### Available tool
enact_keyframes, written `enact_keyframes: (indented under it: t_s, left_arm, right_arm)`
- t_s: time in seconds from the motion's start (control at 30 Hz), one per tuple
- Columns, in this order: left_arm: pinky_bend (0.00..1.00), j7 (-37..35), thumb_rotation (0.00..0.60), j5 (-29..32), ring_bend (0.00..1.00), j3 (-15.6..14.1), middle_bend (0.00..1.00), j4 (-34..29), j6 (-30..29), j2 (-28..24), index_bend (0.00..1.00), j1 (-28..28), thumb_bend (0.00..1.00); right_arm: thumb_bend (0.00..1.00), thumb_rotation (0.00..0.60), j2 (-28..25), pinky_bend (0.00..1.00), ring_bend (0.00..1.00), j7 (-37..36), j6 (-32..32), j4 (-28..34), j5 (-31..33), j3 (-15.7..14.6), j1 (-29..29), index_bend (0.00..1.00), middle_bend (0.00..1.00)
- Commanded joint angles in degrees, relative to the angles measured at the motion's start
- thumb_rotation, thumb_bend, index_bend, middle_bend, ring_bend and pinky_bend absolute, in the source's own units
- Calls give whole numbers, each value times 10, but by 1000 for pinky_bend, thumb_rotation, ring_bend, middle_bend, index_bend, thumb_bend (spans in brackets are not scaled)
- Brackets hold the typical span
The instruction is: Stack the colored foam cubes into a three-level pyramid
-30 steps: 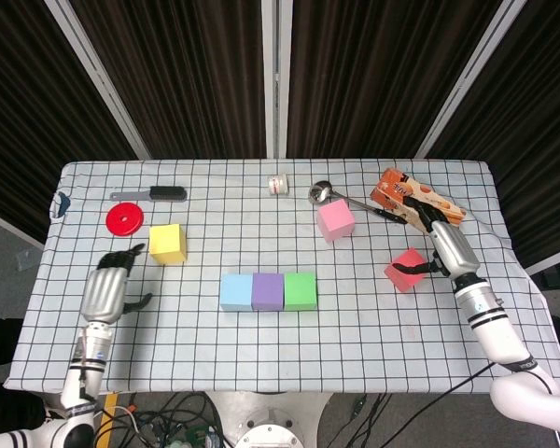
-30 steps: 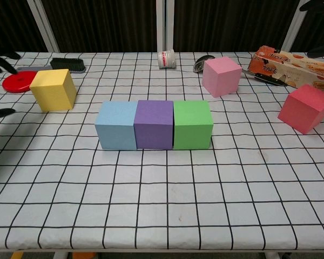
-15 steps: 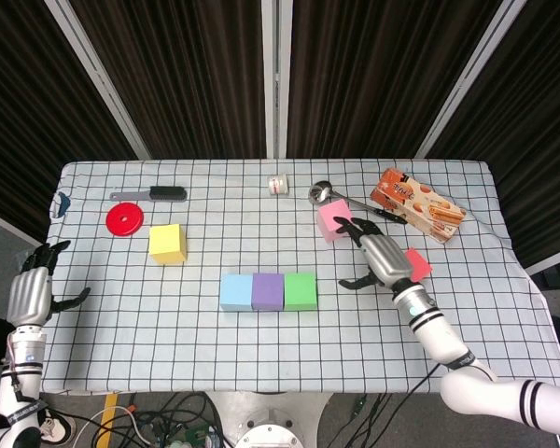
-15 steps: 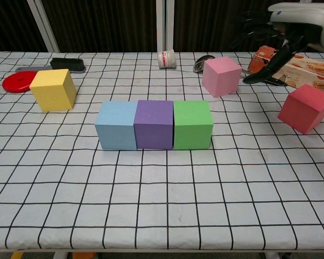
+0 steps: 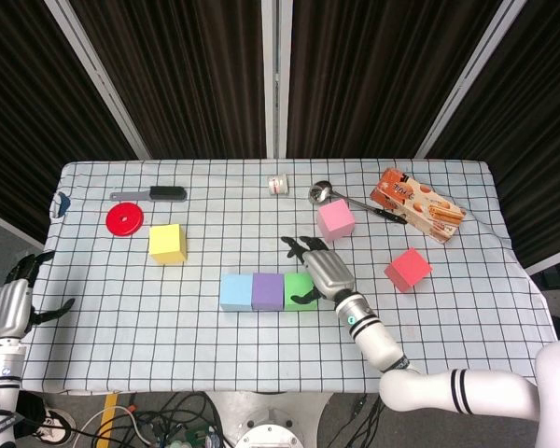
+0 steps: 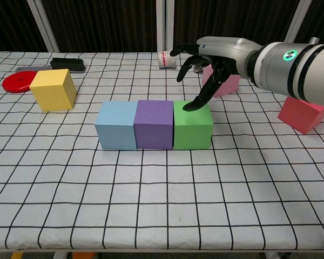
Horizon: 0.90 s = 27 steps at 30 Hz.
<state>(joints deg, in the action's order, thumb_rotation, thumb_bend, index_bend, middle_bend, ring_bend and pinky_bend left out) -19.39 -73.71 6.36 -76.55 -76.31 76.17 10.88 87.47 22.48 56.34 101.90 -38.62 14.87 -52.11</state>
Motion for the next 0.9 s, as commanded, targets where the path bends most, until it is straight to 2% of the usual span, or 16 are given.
enact_keyframes:
  t_s: [0.03,0.4,0.6,0.9]
  left_arm:
    - [127,-10,600,-7,67,-1,154,8,-1,0,158,-4,157]
    - [126,-25,600,-16,60,-6,153,22,7,5,158,-14,158]
    - [125,-42,600,-17,54,-2,150,23,9,2,158,-17,157]
    - [125,-46,600,-17,54,0,151,26,12,4,158,-21,157]
  right_arm:
    - [88,600,19,0,0,13,2,-14,13,3,-16,0,215]
    - [87,600,61,0,0,42,-15,-50,44,1,-55,0,201]
    - [71,600,55,0,0,40,-11,-38,35,5,-58,0,152]
    - [46,600,60,0,0,65,-12,-38,61,-10,-72,0,128]
